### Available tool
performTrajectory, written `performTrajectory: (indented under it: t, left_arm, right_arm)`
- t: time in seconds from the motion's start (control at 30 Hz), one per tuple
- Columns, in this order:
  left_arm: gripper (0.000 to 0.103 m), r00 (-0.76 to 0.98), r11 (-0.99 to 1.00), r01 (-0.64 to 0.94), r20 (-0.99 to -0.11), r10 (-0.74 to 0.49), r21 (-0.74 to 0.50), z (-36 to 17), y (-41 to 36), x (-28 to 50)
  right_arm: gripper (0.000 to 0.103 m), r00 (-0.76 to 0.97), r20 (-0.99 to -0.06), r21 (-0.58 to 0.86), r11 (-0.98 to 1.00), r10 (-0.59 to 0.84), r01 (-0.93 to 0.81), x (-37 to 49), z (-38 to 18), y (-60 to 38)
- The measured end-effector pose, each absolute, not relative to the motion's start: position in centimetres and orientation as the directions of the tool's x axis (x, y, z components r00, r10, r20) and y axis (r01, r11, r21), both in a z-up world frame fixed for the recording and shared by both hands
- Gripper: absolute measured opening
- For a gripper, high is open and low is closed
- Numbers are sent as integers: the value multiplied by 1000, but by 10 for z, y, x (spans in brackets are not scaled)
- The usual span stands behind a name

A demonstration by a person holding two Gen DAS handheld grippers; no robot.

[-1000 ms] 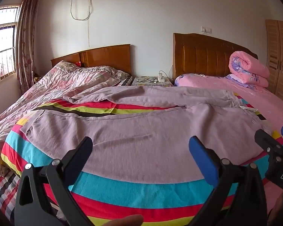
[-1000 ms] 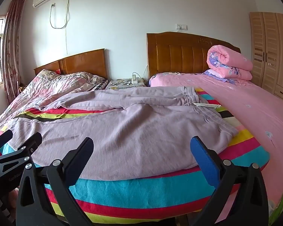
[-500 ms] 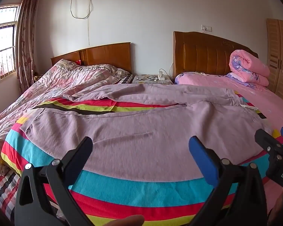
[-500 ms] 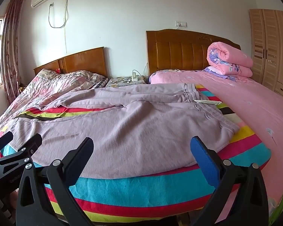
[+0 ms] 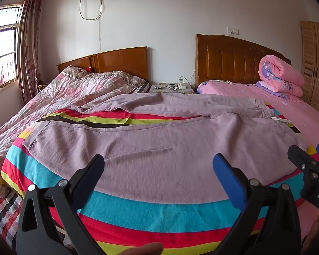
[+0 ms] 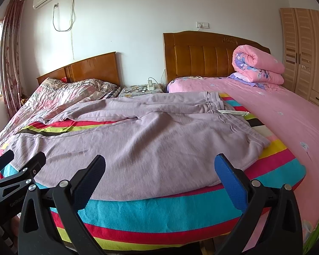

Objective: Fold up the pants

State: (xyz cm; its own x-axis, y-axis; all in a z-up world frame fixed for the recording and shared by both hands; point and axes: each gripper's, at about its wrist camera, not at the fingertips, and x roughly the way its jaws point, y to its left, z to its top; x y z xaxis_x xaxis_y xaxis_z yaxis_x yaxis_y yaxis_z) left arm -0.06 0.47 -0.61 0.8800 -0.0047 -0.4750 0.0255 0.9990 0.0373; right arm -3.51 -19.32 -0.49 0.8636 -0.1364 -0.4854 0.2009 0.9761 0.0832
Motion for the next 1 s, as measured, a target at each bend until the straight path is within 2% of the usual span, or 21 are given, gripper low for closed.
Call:
performTrajectory:
  t: [1.0]
  left_arm:
    - [102,876,999,26,-481,-5,37,-13,6,-2]
  right_arm:
    - [99,859,-496,89,976,-130,199,-35,-9,-194]
